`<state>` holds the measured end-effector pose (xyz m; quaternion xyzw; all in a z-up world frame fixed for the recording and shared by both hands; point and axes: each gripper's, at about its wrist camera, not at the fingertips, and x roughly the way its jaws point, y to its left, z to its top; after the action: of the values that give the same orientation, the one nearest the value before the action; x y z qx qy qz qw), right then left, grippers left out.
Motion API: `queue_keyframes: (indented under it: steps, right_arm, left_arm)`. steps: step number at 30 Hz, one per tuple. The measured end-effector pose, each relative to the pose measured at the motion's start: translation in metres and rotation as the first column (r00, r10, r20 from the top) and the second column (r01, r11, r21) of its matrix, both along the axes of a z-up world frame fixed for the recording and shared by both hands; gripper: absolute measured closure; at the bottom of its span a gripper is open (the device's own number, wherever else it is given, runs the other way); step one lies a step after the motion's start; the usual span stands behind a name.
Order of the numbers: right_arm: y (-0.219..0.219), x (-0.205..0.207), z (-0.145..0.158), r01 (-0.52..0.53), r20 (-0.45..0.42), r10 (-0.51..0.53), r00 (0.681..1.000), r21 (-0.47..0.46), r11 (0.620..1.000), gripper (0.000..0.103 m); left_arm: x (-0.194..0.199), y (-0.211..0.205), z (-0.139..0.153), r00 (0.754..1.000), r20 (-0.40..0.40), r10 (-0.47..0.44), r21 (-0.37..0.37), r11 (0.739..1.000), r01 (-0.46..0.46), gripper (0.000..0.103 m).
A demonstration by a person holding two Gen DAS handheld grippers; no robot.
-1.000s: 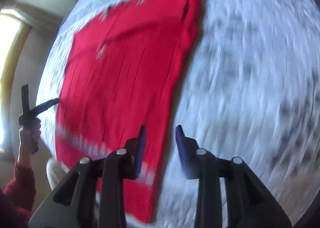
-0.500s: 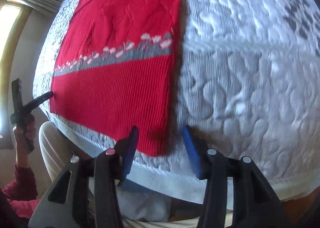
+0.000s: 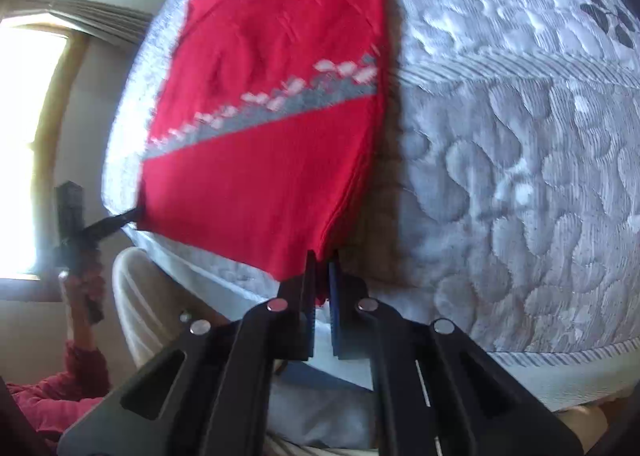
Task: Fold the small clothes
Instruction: 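Grasp the ribbed hem with both tools and fold it up toward the collar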
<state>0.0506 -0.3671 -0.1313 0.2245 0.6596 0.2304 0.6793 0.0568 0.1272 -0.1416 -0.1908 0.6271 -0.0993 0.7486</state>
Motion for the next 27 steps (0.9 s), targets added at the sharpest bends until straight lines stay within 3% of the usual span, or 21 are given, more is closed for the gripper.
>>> queue_keyframes:
  steps: [6, 11, 15, 20, 24, 25, 26, 27]
  right_arm:
    - [-0.004, 0.041, 0.047, 0.015, 0.091, -0.023, 0.996, 0.086, 0.996, 0.099]
    - [-0.006, 0.100, 0.055, 0.032, 0.105, -0.041, 0.994, 0.081, 0.996, 0.099]
    - [-0.015, 0.149, 0.043, 0.071, 0.066, -0.077, 0.995, 0.080, 0.994, 0.099]
    - [-0.032, 0.208, 0.014, 0.130, 0.016, -0.131, 0.991, 0.060, 0.990, 0.099]
    - [-0.030, 0.236, -0.013, 0.131, -0.029, -0.131, 0.991, -0.001, 0.991, 0.098]
    - [-0.029, 0.240, -0.019, 0.126, -0.046, -0.126, 0.991, -0.016, 0.992, 0.095]
    - [-0.031, 0.243, -0.020, 0.129, -0.045, -0.131, 0.990, -0.041, 0.991, 0.083]
    - [-0.035, 0.243, -0.018, 0.138, -0.028, -0.140, 0.990, -0.067, 0.988, 0.058]
  left_arm:
    - [0.035, 0.003, 0.044, 0.995, 0.093, 0.030, -0.078, 0.997, -0.023, 0.096]
    - [0.110, -0.004, 0.057, 0.988, 0.140, 0.061, -0.082, 0.995, -0.050, 0.096]
    - [0.160, 0.000, 0.038, 0.989, 0.110, 0.102, -0.128, 0.988, -0.088, 0.096]
    - [0.208, 0.013, 0.000, 0.983, 0.067, 0.169, -0.102, 0.982, -0.162, 0.095]
    - [0.238, 0.015, -0.035, 0.983, -0.018, 0.182, -0.102, 0.978, -0.183, 0.093]
    - [0.242, 0.017, -0.038, 0.982, -0.031, 0.185, -0.119, 0.975, -0.188, 0.092]
    - [0.245, 0.021, -0.037, 0.981, -0.039, 0.190, -0.146, 0.970, -0.194, 0.090]
    - [0.246, 0.024, -0.035, 0.981, -0.043, 0.189, -0.167, 0.967, -0.193, 0.088]
